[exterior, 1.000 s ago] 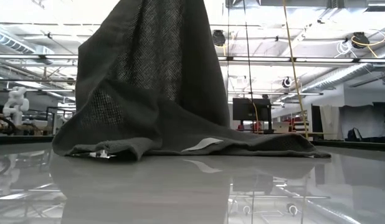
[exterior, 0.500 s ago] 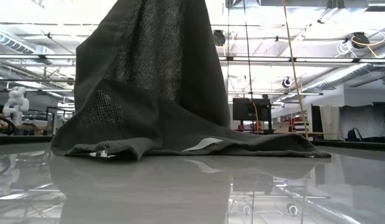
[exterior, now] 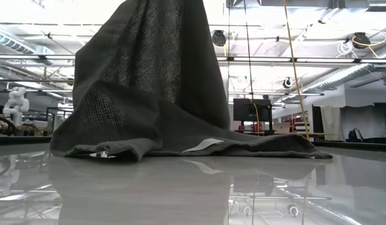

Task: Roll towel into tight, uniform cylinder
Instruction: Roll the gray towel

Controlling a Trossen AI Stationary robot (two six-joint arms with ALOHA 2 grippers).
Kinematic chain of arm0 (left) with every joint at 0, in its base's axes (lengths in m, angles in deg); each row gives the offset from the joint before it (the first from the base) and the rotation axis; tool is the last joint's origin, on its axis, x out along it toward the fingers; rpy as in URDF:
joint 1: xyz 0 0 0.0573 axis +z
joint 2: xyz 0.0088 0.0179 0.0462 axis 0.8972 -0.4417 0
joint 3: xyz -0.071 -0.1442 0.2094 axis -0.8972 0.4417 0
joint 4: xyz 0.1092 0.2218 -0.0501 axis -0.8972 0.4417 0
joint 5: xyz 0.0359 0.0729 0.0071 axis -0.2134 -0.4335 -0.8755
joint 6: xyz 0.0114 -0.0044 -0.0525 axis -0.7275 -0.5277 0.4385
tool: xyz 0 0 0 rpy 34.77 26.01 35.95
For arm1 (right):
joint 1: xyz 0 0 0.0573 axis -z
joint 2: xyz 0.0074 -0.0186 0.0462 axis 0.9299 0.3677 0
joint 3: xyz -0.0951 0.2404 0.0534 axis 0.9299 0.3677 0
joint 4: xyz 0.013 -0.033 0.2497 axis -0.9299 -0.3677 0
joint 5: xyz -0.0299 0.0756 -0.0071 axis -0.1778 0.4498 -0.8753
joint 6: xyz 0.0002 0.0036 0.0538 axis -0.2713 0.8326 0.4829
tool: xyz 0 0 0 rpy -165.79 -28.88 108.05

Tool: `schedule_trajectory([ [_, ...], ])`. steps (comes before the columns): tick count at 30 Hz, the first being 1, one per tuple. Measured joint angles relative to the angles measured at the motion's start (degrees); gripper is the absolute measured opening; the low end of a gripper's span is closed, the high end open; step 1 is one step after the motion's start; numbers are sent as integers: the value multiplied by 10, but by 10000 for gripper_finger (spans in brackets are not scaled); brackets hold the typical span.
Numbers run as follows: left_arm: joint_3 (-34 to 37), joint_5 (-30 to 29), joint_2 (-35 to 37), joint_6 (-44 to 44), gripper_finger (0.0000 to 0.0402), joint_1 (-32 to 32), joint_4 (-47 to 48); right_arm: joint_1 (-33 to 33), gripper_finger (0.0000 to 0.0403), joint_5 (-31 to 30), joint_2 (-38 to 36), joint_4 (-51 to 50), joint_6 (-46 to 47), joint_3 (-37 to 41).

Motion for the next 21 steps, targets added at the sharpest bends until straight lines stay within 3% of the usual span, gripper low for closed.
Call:
schedule_trajectory([
  [7, -1, -6, 36, -19, 110, -4, 88, -9, 3, -23, -30, -64, 7, 0],
  [12, -1, -94, 53, -21, 194, -4, 154, -10, 2, -20, -49, -126, 6, 0],
  [16, -1, -156, 50, -19, 242, -3, 160, -10, 1, -8, -56, -155, -5, 0],
  [21, -1, -148, 27, -19, 271, -6, 120, -11, 1, 12, -57, -163, -8, 0],
])
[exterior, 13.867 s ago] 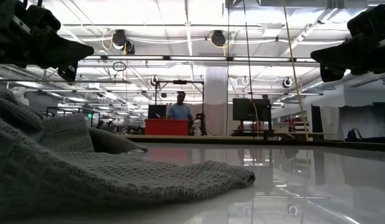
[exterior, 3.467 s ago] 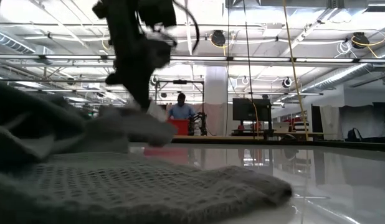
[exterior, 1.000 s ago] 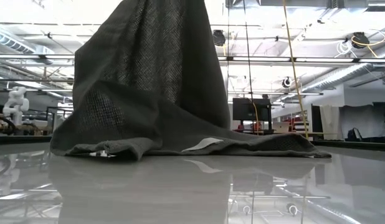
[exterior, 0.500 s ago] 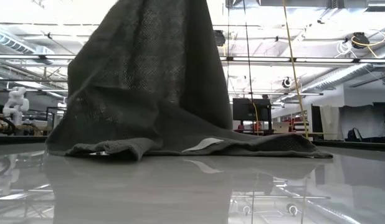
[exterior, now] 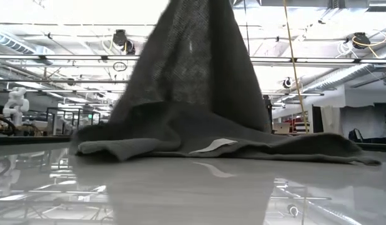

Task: Roll towel into tight, uniform cylinder
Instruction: Roll the gray towel

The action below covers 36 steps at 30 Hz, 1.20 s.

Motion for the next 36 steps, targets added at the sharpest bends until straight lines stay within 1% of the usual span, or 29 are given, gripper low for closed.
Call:
schedule_trajectory([
  [4, 0, 32, -24, 28, 274, -21, -17, 3, 1, -2, 0, -1, -1, 0],
  [8, 0, 32, -37, 39, 274, -62, -16, 14, 0, -3, 0, -1, 13, 0],
  [9, 0, 19, -40, 39, 274, -72, -9, 17, 0, -4, 0, 0, 18, 0],
  [13, 0, -70, -50, 21, 274, -102, 38, 27, 0, -7, 0, 2, 25, 0],
  [14, 0, -84, -52, 10, 274, -105, 50, 28, 0, -10, 0, 2, 25, 0],
  [18, 0, -152, -64, -24, 274, -106, 73, 28, 0, -27, 0, 4, 29, 0],
  [20, 0, -171, -67, -49, 274, -100, 71, 28, 0, -33, 0, 4, 29, 0],
  [22, 0, -157, -70, -71, 274, -88, 61, 28, 0, -35, 0, 4, 30, 0],
  [25, 0, -85, -78, -82, 273, -63, 46, 28, 0, -36, 0, 3, 30, 0],
  [27, 0, -39, -87, -89, 265, -50, 34, 28, 0, -38, 0, 3, 31, 0],
  [29, 0, -16, -95, -95, 245, -41, 36, 28, 0, -38, 0, 3, 34, 0],
  [31, 0, -2, -101, -101, 208, -37, 30, 28, 0, -38, 0, 3, 36, 0],
  [33, 0, -1, -103, -105, 152, -37, 11, 28, 0, -38, 0, 2, 36, 0],
  [36, 0, -3, -100, -88, 48, -36, -20, 28, 0, -37, 0, -1, 36, 0],
])
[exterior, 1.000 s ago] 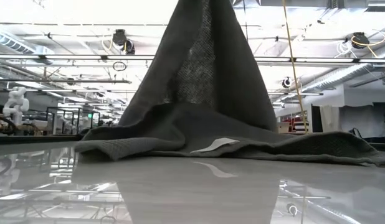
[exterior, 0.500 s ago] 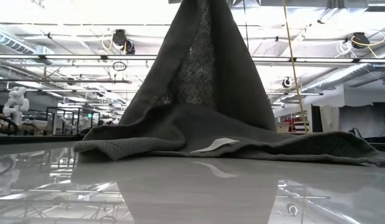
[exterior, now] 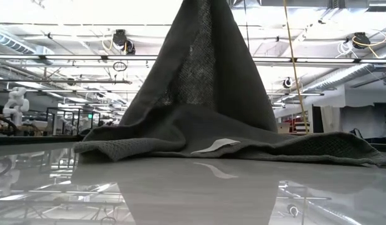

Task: Roll towel into tight, uniform cylinder
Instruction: Roll the gray towel

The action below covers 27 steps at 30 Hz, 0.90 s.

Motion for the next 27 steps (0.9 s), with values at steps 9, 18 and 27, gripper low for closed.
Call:
schedule_trajectory([
  [9, 0, 9, 57, 42, 5, 20, -60, 0, 56, 21, -22, -50, 9, 0],
  [18, 0, 157, 122, 43, 6, 34, 79, -9, 159, 37, -42, -283, -24, 2],
  [27, 25, 260, 105, 86, 6, -14, 207, -9, 182, 130, -35, -194, 95, 209],
])
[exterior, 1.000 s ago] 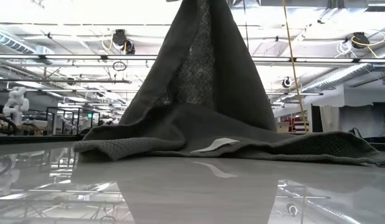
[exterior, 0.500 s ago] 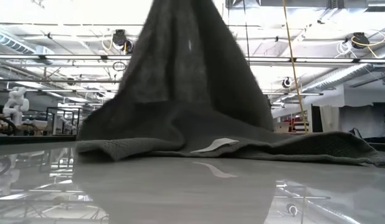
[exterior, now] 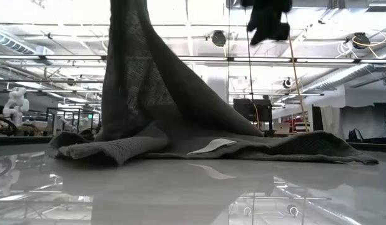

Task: Roll towel into tight, uniform cylinder
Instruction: Roll the gray towel

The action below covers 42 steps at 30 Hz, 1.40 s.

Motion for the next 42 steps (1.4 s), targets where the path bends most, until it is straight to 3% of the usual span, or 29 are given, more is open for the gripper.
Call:
schedule_trajectory([
  [7, 1, 27, -26, 2, 6, -46, 1, 27, 182, 38, 0, 264, 183, 214],
  [13, 1, 30, -45, 2, 6, -82, 26, 65, 183, 38, 0, 391, 282, 313],
  [24, 1, 0, -76, 32, 6, -123, 49, 112, 183, 28, 5, 427, 170, 326],
  [28, 1, -14, -92, 35, 6, -125, 51, 131, 183, 83, 31, 472, 131, 326],
  [36, 1, -24, -122, 56, 6, -125, 56, 156, 183, 82, 86, 466, 142, 326],
  [42, 1, -26, -137, 61, 6, -125, 57, 163, 174, 170, 111, 504, 132, 326],
])
